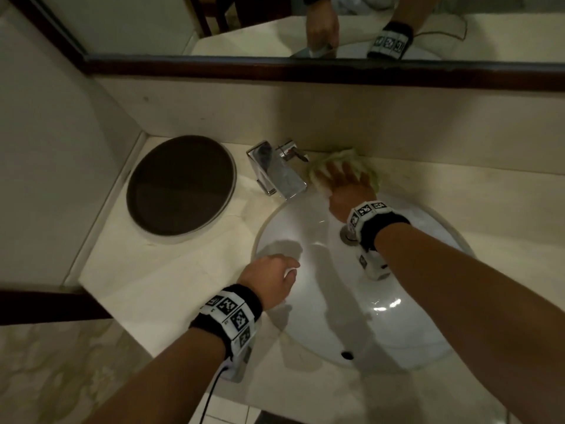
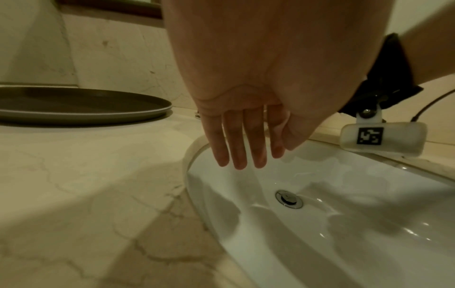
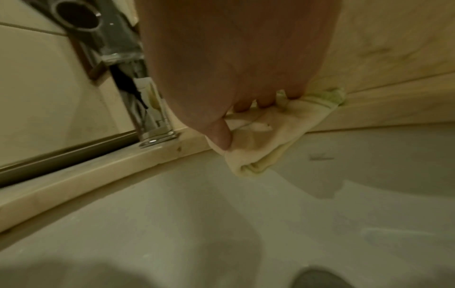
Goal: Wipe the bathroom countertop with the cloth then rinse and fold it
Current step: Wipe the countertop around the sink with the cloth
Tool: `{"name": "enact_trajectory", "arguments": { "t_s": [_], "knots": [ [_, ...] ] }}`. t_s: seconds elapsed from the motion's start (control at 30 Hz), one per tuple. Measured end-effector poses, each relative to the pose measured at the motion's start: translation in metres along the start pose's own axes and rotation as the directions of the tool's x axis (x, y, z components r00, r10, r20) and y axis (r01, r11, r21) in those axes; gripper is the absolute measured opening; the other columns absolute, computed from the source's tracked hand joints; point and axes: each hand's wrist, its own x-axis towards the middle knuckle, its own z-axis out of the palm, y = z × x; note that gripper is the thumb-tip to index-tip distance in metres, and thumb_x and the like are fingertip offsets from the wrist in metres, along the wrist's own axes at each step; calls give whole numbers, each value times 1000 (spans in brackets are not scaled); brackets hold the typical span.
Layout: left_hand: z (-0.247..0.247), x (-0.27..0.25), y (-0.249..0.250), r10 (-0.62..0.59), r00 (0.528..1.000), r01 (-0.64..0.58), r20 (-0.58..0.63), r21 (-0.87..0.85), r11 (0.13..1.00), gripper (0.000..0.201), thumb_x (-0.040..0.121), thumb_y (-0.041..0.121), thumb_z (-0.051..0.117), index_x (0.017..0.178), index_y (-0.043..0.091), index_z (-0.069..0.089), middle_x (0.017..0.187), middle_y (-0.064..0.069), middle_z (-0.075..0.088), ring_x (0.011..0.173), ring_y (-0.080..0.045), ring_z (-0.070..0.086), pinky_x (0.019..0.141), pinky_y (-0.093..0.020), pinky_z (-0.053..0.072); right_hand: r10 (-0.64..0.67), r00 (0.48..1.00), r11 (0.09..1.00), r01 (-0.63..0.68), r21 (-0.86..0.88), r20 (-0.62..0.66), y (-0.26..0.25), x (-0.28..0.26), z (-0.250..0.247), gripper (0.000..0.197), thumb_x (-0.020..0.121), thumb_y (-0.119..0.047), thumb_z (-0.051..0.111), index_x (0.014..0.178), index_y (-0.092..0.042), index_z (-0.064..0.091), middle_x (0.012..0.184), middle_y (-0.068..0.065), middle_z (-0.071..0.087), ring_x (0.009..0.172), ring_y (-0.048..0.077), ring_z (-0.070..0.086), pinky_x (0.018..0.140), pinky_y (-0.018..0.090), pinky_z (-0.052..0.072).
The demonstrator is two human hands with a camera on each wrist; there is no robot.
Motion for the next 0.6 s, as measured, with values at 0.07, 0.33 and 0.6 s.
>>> {"name": "enact_trajectory", "arguments": {
  "t_s": [0.07,0.33,0.6],
  "knots": [
    [1,1,5,20,1000,-20,9,-3,1000,35,98,31,45,130,25,58,130,1,61,115,-19,58,99,-30,45,58,998,998,-59,24,8,25,-12,2,85,92,-13,43,148,-49,-10,160,-10,-19,148,27,-13,117,57,4],
    [13,12,43,82,996,-83,32,5,997,35,99,35,44,130,29,57,133,7,59,120,-16,55,103,-29,41,365,931,927,-366,76,32,141,-108,13,71,99,-24,39,152,-41,-5,162,-8,-11,149,27,-6,119,53,10],
    [15,6,74,105,993,-107,54,23,994,35,100,35,42,132,29,56,134,8,57,119,-14,55,101,-26,38,419,907,905,-414,99,-38,152,-148,37,74,97,-12,39,153,-36,-2,163,-3,-4,149,29,1,117,54,19]
  ]
}}
